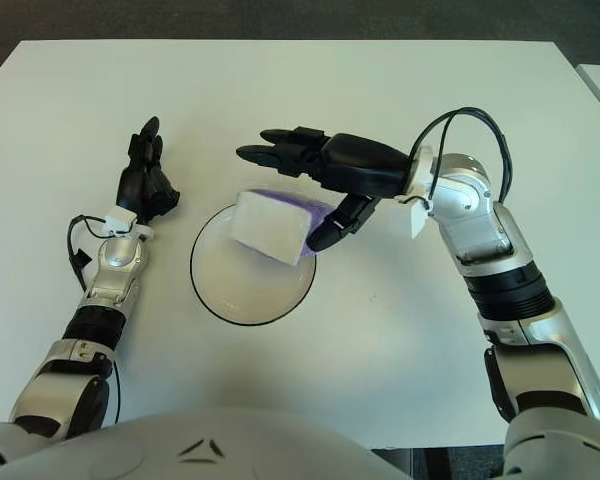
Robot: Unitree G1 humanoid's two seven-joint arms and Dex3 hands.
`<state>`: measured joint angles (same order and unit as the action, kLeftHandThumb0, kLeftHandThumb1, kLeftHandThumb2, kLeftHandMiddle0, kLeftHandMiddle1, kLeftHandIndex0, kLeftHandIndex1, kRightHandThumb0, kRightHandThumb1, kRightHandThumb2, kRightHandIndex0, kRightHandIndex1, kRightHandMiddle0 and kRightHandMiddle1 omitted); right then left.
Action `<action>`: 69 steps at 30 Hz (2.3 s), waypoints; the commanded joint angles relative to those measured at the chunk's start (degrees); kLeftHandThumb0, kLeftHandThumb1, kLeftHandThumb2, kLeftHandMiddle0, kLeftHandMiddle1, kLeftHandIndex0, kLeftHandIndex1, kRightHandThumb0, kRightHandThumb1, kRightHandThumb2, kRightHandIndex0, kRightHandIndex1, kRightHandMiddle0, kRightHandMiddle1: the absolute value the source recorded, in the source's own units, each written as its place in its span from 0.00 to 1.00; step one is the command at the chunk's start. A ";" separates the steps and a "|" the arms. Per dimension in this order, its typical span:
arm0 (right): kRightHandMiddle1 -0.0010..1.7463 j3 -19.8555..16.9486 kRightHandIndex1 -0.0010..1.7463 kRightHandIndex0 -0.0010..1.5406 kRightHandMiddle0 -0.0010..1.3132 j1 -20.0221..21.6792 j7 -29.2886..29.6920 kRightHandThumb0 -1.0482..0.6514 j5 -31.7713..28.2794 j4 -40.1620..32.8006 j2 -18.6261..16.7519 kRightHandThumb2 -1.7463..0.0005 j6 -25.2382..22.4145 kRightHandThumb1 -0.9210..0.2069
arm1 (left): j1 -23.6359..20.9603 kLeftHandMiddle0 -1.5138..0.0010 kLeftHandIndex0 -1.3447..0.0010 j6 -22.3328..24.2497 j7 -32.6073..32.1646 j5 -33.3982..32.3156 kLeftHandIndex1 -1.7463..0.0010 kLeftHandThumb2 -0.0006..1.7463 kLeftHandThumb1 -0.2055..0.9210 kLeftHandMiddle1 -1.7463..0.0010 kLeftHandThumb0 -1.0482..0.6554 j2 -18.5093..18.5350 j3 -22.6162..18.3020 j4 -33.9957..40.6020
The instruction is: Put the tissue paper into the plate.
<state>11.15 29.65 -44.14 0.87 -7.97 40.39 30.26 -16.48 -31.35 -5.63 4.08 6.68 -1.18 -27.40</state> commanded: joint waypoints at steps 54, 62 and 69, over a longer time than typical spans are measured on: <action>0.00 -0.90 0.00 0.00 0.00 1.60 -12.34 0.00 -3.77 -1.05 1.97 0.74 -0.28 0.00 | 10.51 0.85 1.00 5.24 -2.60 3.14 0.78 0.65 1.00 1.00 0.11 -3.46 1.63 -2.43; 0.00 -7.73 0.00 0.00 0.00 -5.41 -1.74 0.00 -6.36 5.91 -2.85 0.73 -6.96 0.00 | 11.57 0.83 1.00 7.66 -1.25 1.72 0.74 0.65 1.00 0.99 0.12 -4.19 1.80 2.03; 0.00 -11.26 0.00 0.00 0.00 -3.82 8.11 0.00 -10.95 14.55 -12.03 0.72 -17.87 0.00 | 12.55 0.82 1.00 9.03 -0.72 0.84 0.72 0.65 1.00 0.99 0.12 -4.73 1.78 4.56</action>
<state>1.34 26.61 -38.56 -6.42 5.96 32.04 15.72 -10.61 -25.05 -7.11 5.06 3.93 -0.73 -19.62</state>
